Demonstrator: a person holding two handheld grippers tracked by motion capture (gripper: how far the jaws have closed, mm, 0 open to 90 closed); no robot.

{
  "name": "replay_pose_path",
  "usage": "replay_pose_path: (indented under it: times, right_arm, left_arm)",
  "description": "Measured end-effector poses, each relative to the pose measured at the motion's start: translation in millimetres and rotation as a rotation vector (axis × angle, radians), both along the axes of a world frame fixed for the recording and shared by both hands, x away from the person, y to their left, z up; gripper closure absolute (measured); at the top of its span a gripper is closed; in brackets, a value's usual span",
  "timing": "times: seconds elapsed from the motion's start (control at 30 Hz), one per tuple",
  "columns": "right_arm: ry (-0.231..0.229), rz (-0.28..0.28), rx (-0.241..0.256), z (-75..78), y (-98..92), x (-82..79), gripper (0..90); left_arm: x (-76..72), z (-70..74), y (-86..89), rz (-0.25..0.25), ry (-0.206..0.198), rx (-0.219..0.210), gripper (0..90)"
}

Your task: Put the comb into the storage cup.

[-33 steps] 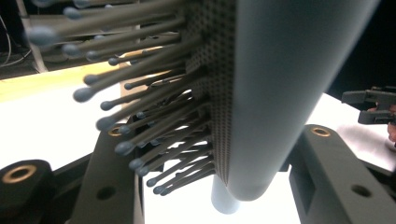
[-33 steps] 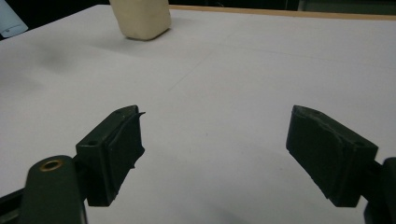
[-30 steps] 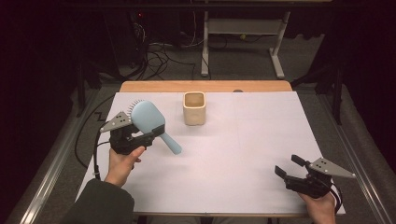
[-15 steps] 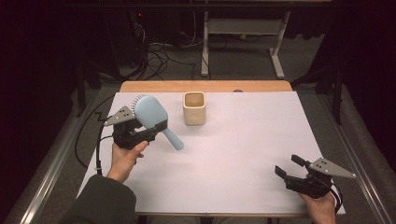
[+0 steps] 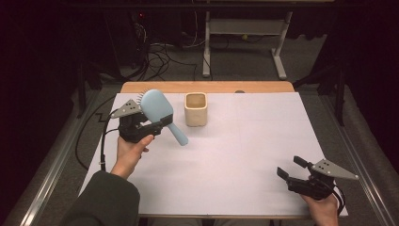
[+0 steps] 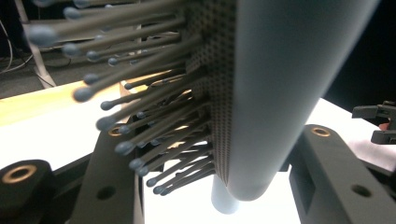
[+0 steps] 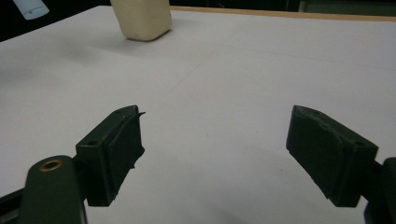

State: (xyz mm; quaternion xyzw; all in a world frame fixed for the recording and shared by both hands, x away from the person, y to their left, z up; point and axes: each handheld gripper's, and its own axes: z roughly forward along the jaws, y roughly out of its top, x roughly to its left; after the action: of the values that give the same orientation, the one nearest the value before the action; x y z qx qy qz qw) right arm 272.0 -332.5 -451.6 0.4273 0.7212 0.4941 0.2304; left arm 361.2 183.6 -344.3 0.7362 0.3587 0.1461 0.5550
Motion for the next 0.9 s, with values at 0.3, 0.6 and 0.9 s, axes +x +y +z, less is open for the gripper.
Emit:
replay_pose_path:
  times: [0.3,0.6,0.9]
  right_arm:
    - [0.001,-0.001,0.003,0.0,-0.4,-0.1,19.1]
    - [0.001,-0.002,0.005,0.0,-0.4,0.0,19.1]
    - [-0.001,-0.004,0.008,0.1,-0.9,-0.1,19.0]
  left_arm:
    - [8.3,1.0,-3.6,0.007,0.009,0.001,52.8]
    - [15.4,6.2,-5.9,0.01,0.014,0.005,52.8]
    - [23.1,13.2,-10.6,0.016,0.013,0.009,52.8]
